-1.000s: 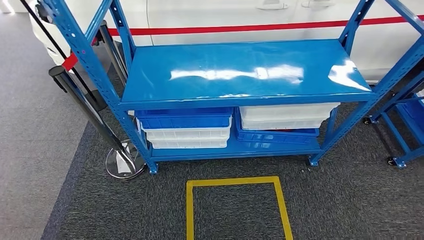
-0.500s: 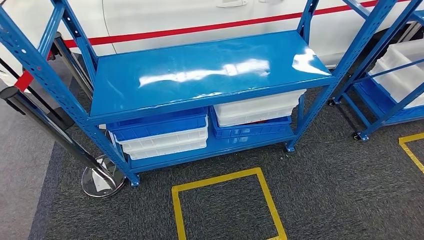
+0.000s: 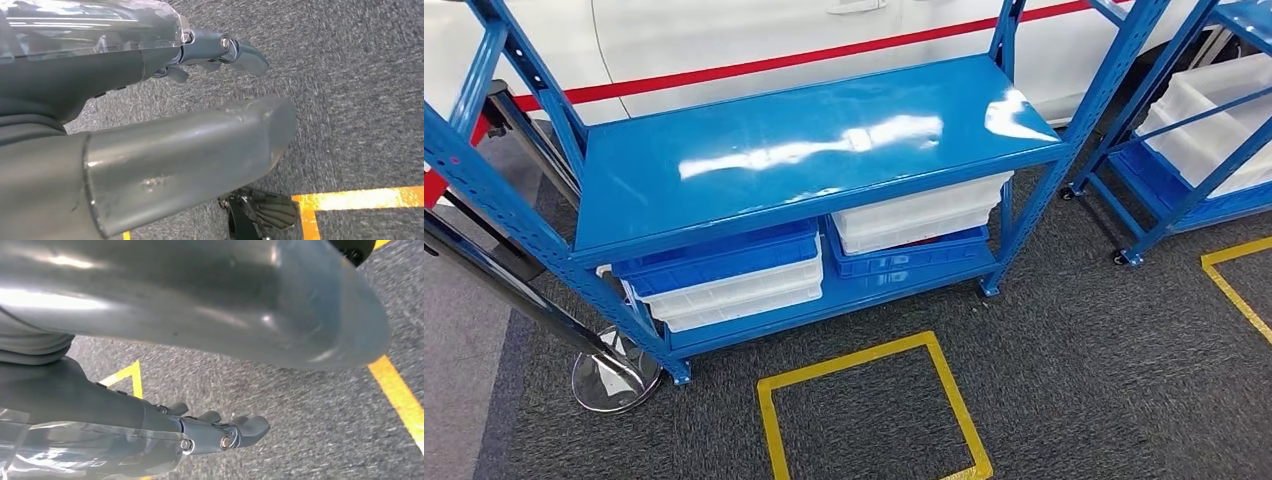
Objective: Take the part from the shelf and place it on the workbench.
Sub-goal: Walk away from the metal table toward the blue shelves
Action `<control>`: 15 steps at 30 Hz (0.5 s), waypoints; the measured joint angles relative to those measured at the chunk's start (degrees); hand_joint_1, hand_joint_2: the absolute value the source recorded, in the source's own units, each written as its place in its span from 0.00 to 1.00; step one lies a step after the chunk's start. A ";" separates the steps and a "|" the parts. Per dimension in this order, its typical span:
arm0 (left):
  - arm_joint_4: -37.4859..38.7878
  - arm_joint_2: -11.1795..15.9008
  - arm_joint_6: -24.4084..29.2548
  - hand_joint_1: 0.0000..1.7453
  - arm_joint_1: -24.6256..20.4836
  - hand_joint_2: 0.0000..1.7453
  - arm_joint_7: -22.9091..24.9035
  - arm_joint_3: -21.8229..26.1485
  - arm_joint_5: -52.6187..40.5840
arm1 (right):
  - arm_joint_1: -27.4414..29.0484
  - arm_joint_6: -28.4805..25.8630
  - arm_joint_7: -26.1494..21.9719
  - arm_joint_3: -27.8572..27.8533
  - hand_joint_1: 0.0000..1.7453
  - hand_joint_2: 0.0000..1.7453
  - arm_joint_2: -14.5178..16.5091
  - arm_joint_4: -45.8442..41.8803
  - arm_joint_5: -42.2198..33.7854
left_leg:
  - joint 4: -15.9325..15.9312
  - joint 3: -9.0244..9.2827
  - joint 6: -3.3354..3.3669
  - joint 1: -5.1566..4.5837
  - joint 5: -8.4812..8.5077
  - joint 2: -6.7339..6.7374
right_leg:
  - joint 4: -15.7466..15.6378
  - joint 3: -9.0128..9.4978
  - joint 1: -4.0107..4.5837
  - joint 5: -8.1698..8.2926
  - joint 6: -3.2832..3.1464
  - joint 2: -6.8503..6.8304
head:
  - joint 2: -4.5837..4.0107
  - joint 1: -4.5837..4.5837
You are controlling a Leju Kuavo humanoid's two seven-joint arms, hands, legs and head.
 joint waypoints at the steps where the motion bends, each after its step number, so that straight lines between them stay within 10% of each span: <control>1: -0.02 0.04 -0.04 0.00 -0.07 0.00 -0.01 -0.01 0.01 | 0.07 0.02 0.01 0.00 0.00 0.00 0.07 0.00 0.03 | 1.19 -0.33 -0.26 0.04 -0.67 -0.07 | -0.33 0.50 -0.17 -0.13 -0.35 0.00 | 0.00 -0.16; 6: -0.03 0.20 -0.29 0.00 0.22 0.00 -0.42 -0.08 -0.03 | 0.15 0.20 0.00 0.00 0.00 0.00 0.18 0.00 0.05 | 16.88 -10.17 -0.87 0.28 -4.81 -0.28 | -0.75 3.06 -0.30 -2.03 -1.12 0.26 | 0.01 -0.73; 10: -0.01 0.19 -0.15 0.00 0.61 0.00 -0.27 -0.33 -0.03 | 0.38 0.26 0.06 0.14 0.00 0.00 0.20 0.01 1.01 | 6.69 -8.51 -0.01 -0.12 4.67 0.68 | -0.72 6.38 -0.12 -4.72 -0.53 0.39 | 0.00 -0.89; 15: 0.05 0.04 -0.10 0.00 -0.19 0.00 0.17 -0.77 -0.07 | 0.32 0.28 0.30 0.54 0.00 0.00 0.25 0.02 1.76 | 2.11 -5.94 2.05 -0.70 4.21 0.91 | 0.25 7.67 -0.05 -5.60 1.31 -0.53 | 0.00 -0.70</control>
